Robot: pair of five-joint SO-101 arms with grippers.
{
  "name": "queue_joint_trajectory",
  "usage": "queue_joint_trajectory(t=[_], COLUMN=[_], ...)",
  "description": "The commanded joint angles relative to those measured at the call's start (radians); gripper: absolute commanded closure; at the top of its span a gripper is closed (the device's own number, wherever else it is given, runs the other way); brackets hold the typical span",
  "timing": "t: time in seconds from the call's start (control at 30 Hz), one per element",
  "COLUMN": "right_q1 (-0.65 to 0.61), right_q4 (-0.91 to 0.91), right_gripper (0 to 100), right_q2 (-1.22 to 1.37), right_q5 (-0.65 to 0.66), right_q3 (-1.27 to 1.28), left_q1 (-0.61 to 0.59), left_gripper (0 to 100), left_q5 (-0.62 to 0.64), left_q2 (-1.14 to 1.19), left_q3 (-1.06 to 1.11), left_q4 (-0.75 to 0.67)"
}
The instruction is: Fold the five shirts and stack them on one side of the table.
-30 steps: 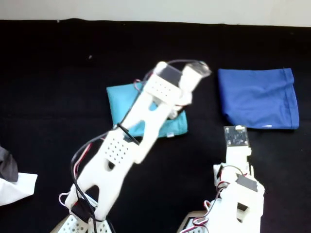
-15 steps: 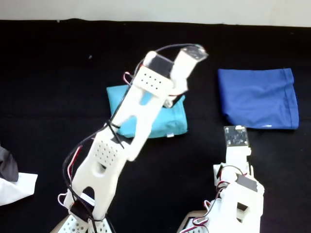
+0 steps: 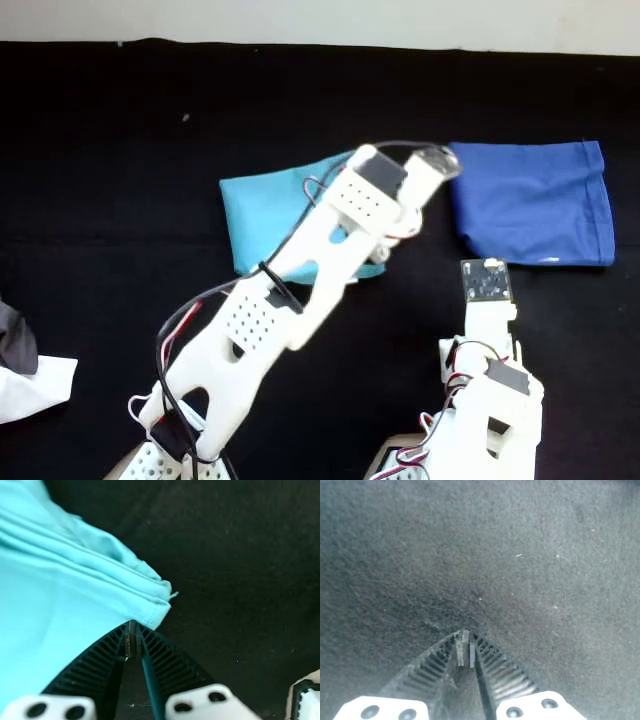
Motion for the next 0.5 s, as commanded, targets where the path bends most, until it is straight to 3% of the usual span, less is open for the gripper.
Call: queue_joint_trajectory(t=[0.0,0.2,0.47], right_q1=[0.005,0.005,0.005], right_q4=[-0.019,-0.019,-0.019], right_gripper=[99.2,99.2,99.2], right_q2=[-0.001,-0.001,-0.001], right_q5=[0.005,0.005,0.005], right_q3=[0.028,0.028,0.028], left_q1=[-0.073,-0.194,-0.171], left_gripper=[99,99,99], left_q5=[0.009,0.009,0.009], left_q2=[-0.061,0.004,0.189], left_q3=[-0.131,-0.197,-0.186], left_q4=[-0.02,-0.13,-0.351])
